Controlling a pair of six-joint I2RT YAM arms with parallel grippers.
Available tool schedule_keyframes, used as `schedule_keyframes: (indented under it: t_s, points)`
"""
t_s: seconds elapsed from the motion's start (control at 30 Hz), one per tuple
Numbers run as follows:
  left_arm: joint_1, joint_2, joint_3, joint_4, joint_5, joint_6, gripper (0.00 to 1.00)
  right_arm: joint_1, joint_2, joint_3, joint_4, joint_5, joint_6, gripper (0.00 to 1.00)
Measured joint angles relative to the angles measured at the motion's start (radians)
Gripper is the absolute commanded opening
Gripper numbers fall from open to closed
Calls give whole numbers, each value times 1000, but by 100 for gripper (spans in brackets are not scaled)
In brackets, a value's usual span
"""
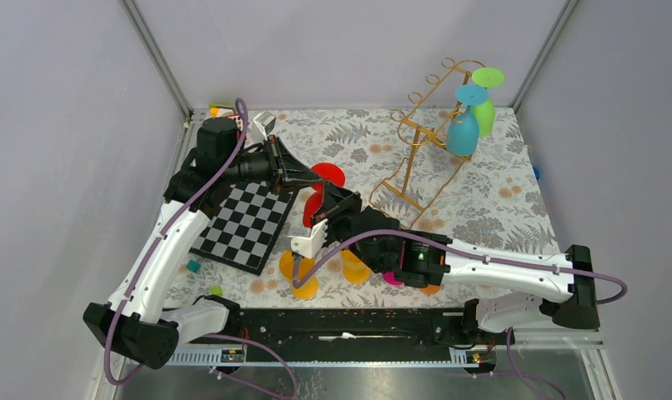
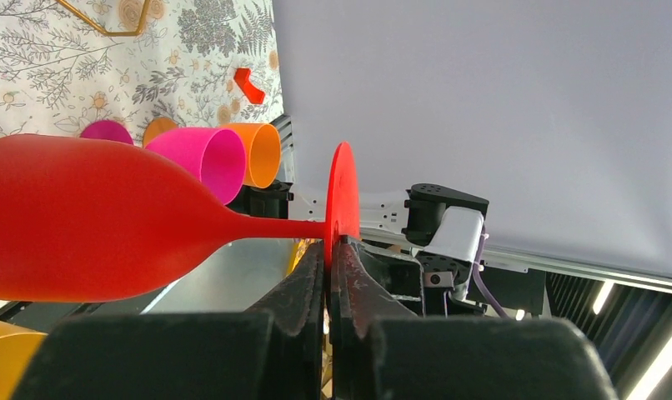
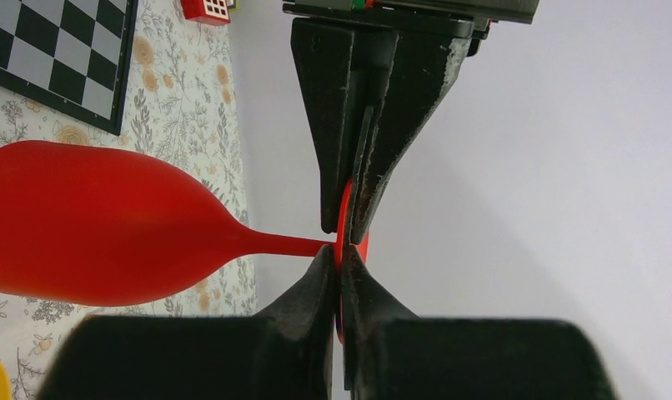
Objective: Place the wine glass upside down on the wine glass rack
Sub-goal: Turn the wine glass upside down at the wine rack.
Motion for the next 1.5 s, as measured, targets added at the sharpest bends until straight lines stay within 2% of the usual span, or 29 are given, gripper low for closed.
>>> schedule_keyframes:
  t_s: [0.07,0.13,0.2,0.27,0.5,0.8,1.03,1.37,1.5]
  points:
    - [0,1,0,1,1,0,0,0,2,0,2,4,2,54]
    - [0,1,0,11,-1,13,0,1,3,-1,4,14,14,75]
    - [0,1,0,12,-2,21,0,1,3,-2,16,22,16,87]
    - [0,1,0,12,-3,29,0,1,3,-3,23,27,22,91]
    - [-2,1,0,11,-13,60,0,1,2,-3,-5,44,97,96]
    - [1,1,5,-69,-66,142,0,1,-1,99,-260,-26,403,100]
    - [2,1,13,-124,-106,196,0,-24,-4,221,-446,-150,621,99]
    - [2,1,16,-151,-126,237,0,-212,-23,343,-589,-434,973,99]
    - [2,1,16,-151,-126,246,0,-310,-23,373,-617,-560,1131,95]
